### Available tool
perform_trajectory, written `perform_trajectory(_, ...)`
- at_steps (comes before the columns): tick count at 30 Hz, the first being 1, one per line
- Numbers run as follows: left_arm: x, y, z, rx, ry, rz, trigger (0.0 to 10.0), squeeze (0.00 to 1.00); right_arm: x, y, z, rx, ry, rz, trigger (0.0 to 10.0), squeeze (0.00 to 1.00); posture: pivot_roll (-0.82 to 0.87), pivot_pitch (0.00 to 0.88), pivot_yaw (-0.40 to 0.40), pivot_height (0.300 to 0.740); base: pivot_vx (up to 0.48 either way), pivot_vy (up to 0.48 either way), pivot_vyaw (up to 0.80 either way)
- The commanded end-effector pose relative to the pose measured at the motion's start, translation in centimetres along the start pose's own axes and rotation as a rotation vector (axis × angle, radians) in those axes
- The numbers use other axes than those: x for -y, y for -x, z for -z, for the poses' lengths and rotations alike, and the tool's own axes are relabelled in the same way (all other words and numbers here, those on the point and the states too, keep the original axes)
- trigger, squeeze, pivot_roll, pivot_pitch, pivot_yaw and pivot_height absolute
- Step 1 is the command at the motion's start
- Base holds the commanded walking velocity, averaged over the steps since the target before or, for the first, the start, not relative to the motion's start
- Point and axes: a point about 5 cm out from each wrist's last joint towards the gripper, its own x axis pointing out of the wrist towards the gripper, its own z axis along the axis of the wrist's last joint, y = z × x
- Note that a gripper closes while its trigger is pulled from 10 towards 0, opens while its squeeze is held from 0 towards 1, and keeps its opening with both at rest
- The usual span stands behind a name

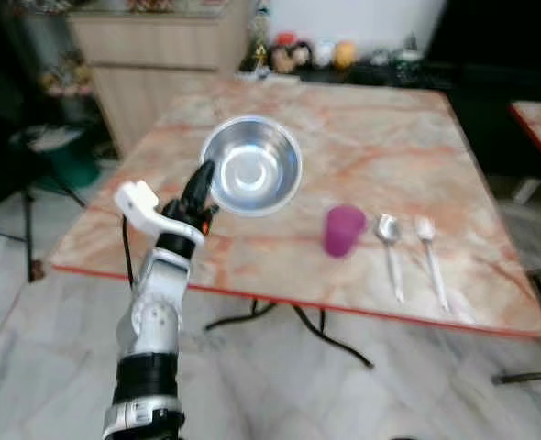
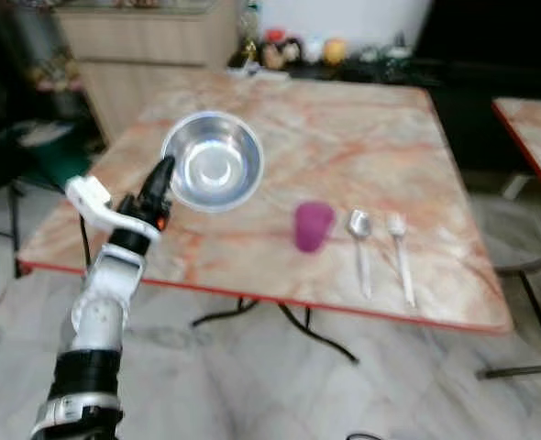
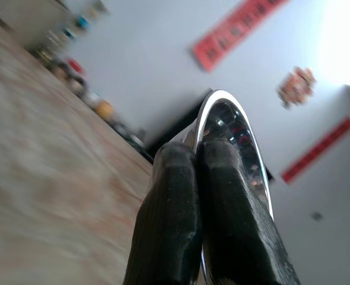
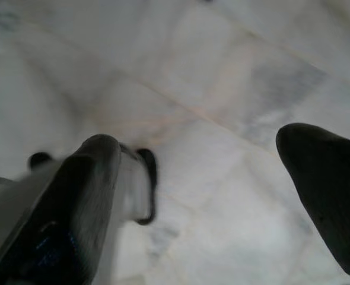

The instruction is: Setting the table

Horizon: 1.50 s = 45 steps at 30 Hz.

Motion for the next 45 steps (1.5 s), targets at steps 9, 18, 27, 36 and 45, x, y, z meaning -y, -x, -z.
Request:
perform_trajectory(9,1.5,-0.7,-0.3,0.002,0.002,0.050,10.0,0.00,0.1,0.2,0.3,0.010,-0.021,0.020,10.0,0.00,0.03,0.000,-0.030,0.740,0.000,-0.408,-0.12)
perform_trajectory(18,1.7,-0.9,-0.1,-0.022,-0.009,0.052,10.0,0.00,-0.2,0.1,0.4,0.001,-0.018,0.011,10.0,0.00,0.03,0.000,-0.023,0.740,0.000,-0.404,0.00)
perform_trajectory(27,1.6,-0.6,0.1,-0.028,-0.005,0.048,10.0,0.00,-0.2,0.2,0.4,0.003,0.030,0.008,10.0,0.00,0.02,0.000,-0.017,0.740,0.000,-0.385,0.00)
perform_trajectory(36,1.5,-0.3,0.4,-0.036,-0.007,0.046,10.0,0.00,-0.2,0.2,0.6,-0.009,0.012,0.009,10.0,0.00,0.02,0.000,-0.023,0.740,0.000,-0.380,0.36)
perform_trajectory(45,1.4,-0.2,0.9,-0.043,-0.001,0.042,10.0,0.00,-0.1,0.3,0.7,-0.012,0.010,0.005,10.0,0.00,0.01,0.000,-0.028,0.740,0.000,-0.380,0.00)
